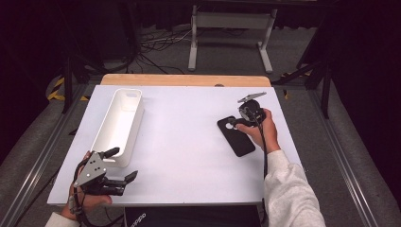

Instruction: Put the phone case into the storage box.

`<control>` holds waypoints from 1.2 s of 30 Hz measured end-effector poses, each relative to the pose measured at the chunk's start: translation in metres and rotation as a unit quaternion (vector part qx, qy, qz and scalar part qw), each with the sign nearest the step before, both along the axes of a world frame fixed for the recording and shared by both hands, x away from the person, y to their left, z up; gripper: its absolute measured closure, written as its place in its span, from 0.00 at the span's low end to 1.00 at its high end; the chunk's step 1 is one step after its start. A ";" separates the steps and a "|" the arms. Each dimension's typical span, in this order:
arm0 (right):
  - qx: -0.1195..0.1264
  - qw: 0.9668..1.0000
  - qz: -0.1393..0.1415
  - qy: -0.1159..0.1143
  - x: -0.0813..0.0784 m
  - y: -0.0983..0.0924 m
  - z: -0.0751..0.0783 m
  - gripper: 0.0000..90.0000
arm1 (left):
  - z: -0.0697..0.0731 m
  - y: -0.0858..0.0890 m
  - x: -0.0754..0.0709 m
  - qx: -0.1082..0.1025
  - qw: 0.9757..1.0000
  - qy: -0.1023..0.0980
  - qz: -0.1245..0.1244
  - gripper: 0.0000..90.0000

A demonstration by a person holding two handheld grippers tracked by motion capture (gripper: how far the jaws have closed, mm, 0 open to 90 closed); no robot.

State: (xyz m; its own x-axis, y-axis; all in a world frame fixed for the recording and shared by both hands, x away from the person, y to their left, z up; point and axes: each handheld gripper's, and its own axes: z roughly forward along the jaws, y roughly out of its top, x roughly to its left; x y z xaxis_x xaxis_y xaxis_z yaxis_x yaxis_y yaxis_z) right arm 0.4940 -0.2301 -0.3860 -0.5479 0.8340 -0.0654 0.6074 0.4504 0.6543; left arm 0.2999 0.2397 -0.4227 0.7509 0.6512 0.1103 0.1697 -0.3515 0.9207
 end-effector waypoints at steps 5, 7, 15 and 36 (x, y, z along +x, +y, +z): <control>-0.008 1.000 -0.001 0.007 0.011 0.002 -0.004 0.47 | 0.000 0.000 0.000 0.000 1.000 -0.002 0.002 0.06; -0.010 1.000 -0.004 0.010 0.016 0.002 -0.005 0.49 | 0.000 0.002 0.000 -0.004 1.000 -0.006 0.006 0.06; -0.022 0.999 -0.007 0.026 0.034 0.003 -0.012 0.51 | 0.001 0.001 0.000 -0.010 1.000 -0.008 0.015 0.06; -0.069 0.992 0.003 0.109 0.072 0.002 -0.034 0.60 | 0.000 -0.001 -0.002 0.003 1.000 -0.009 0.001 0.06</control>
State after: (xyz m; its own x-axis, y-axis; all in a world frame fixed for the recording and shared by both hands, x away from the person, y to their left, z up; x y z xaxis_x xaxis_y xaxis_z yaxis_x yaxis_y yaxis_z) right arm 0.5665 -0.2285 -0.4195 -0.5666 0.8219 -0.0585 0.7243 0.5306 0.4402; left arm 0.2975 0.2390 -0.4227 0.7471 0.6522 0.1279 0.1534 -0.3564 0.9216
